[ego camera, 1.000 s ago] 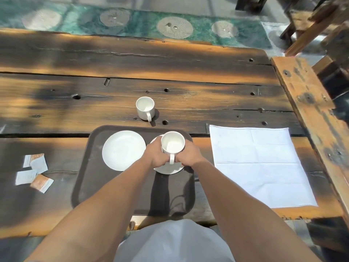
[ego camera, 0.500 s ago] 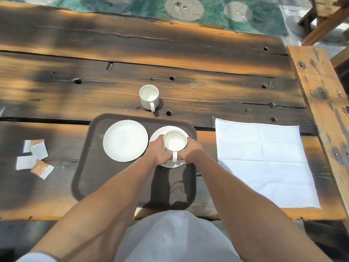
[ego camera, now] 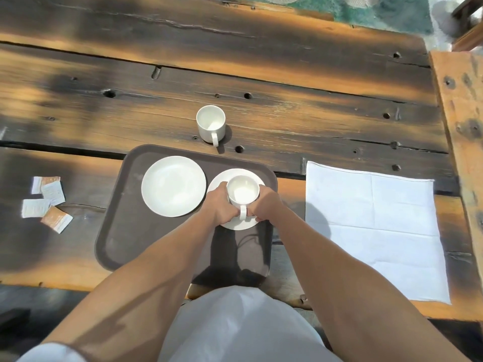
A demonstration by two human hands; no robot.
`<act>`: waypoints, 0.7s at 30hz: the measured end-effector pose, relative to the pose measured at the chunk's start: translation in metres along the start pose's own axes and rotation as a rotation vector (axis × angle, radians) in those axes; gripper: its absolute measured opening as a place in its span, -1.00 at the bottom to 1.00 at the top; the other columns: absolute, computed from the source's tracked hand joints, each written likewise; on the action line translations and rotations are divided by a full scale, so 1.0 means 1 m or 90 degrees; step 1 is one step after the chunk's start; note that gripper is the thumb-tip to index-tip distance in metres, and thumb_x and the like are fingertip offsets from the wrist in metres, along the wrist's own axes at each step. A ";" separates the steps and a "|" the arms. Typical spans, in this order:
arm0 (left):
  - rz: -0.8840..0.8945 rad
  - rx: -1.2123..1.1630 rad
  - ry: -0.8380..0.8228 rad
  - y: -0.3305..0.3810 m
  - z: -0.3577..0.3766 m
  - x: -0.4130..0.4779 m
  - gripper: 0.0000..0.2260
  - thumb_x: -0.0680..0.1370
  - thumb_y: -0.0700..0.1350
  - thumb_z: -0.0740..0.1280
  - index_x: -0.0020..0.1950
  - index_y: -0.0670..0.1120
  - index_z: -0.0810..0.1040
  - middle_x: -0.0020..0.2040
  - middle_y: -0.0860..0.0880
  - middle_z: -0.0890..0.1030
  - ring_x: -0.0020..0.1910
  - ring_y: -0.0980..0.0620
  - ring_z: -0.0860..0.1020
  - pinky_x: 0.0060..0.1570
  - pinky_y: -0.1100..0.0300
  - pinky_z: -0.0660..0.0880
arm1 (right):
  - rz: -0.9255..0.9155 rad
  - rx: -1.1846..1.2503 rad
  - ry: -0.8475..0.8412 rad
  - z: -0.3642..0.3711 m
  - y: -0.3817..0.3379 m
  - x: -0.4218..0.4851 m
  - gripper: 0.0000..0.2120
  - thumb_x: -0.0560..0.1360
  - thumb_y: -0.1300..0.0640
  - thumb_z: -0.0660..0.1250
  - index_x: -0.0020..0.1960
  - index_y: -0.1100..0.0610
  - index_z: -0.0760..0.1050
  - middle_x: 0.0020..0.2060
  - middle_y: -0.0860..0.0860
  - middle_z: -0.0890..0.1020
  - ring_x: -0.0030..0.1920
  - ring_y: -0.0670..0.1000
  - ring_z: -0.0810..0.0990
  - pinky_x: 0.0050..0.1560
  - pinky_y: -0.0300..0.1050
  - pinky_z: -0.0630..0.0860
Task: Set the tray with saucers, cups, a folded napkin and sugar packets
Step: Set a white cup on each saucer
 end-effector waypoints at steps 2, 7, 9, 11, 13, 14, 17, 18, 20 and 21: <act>-0.012 -0.009 -0.001 -0.001 0.002 0.000 -0.42 0.40 -0.13 0.51 0.36 -0.07 0.37 0.22 -0.13 0.55 0.17 -0.18 0.53 0.11 -0.07 0.56 | -0.006 -0.014 0.002 0.000 0.001 0.002 -0.45 0.41 0.27 0.47 0.36 0.23 0.40 0.22 0.13 0.57 0.19 0.13 0.56 0.18 -0.05 0.56; -0.020 -0.010 0.006 -0.001 0.005 0.001 -0.42 0.40 -0.12 0.51 0.36 -0.07 0.36 0.20 -0.13 0.55 0.13 -0.19 0.55 0.10 -0.08 0.56 | -0.024 -0.019 0.006 0.000 0.003 0.007 -0.47 0.41 0.29 0.44 0.35 0.25 0.41 0.21 0.15 0.59 0.18 0.14 0.58 0.16 -0.05 0.56; -0.019 -0.009 0.008 0.001 0.005 0.002 -0.41 0.40 -0.11 0.52 0.36 -0.07 0.36 0.20 -0.12 0.56 0.13 -0.19 0.55 0.11 -0.07 0.56 | -0.035 -0.037 0.002 -0.002 0.003 0.010 -0.43 0.41 0.28 0.47 0.38 0.25 0.38 0.25 0.13 0.57 0.22 0.13 0.55 0.22 -0.08 0.52; -0.017 -0.011 0.010 0.003 0.004 0.003 -0.41 0.39 -0.11 0.52 0.35 -0.07 0.37 0.18 -0.12 0.56 0.11 -0.19 0.56 0.09 -0.05 0.56 | -0.046 -0.050 0.000 -0.003 0.004 0.012 -0.38 0.41 0.24 0.49 0.42 0.23 0.35 0.29 0.11 0.54 0.27 0.11 0.50 0.28 -0.10 0.47; -0.015 -0.008 0.013 0.005 0.004 0.004 -0.41 0.39 -0.12 0.52 0.35 -0.08 0.37 0.18 -0.12 0.56 0.10 -0.19 0.56 0.07 -0.03 0.56 | -0.045 -0.032 0.001 -0.003 0.005 0.014 -0.37 0.42 0.24 0.49 0.42 0.22 0.34 0.30 0.10 0.54 0.28 0.10 0.50 0.28 -0.09 0.48; -0.014 -0.006 0.014 0.005 0.004 0.004 -0.40 0.39 -0.12 0.52 0.36 -0.08 0.36 0.18 -0.12 0.56 0.11 -0.19 0.56 0.08 -0.04 0.56 | -0.045 -0.023 0.003 -0.003 0.006 0.014 -0.38 0.42 0.24 0.48 0.42 0.21 0.35 0.29 0.10 0.54 0.27 0.10 0.51 0.27 -0.09 0.49; -0.013 -0.016 0.019 0.004 0.005 0.003 -0.39 0.38 -0.18 0.50 0.37 -0.09 0.34 0.19 -0.14 0.56 0.12 -0.20 0.55 0.07 -0.09 0.57 | -0.049 -0.028 0.010 -0.001 0.008 0.017 -0.39 0.43 0.22 0.47 0.42 0.20 0.34 0.27 0.10 0.55 0.25 0.10 0.52 0.21 -0.14 0.51; -0.014 -0.020 0.022 0.004 0.005 0.003 -0.39 0.37 -0.20 0.49 0.37 -0.09 0.33 0.18 -0.13 0.55 0.12 -0.20 0.54 0.07 -0.10 0.57 | -0.046 -0.026 0.010 -0.001 0.009 0.018 -0.38 0.43 0.23 0.47 0.43 0.20 0.33 0.28 0.11 0.54 0.25 0.11 0.52 0.20 -0.15 0.51; -0.019 -0.024 0.027 0.001 0.006 0.003 -0.37 0.36 -0.23 0.49 0.37 -0.09 0.32 0.14 -0.10 0.54 0.13 -0.19 0.52 0.07 -0.10 0.58 | -0.042 -0.017 0.002 0.003 0.011 0.021 -0.34 0.43 0.23 0.47 0.46 0.19 0.29 0.31 0.11 0.51 0.28 0.12 0.49 0.25 -0.12 0.50; -0.023 -0.026 0.031 0.000 0.006 0.002 -0.38 0.36 -0.24 0.48 0.36 -0.09 0.32 0.10 -0.08 0.52 0.13 -0.19 0.52 0.07 -0.09 0.58 | -0.043 -0.012 -0.003 0.004 0.012 0.022 -0.33 0.44 0.23 0.46 0.48 0.17 0.26 0.33 0.11 0.48 0.30 0.12 0.47 0.29 -0.09 0.48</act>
Point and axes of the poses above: each hand's wrist, its own x-axis towards the middle knuckle, its own z-axis out of the palm, y = z × x, the point moved 5 cm from there along x, towards the middle knuckle
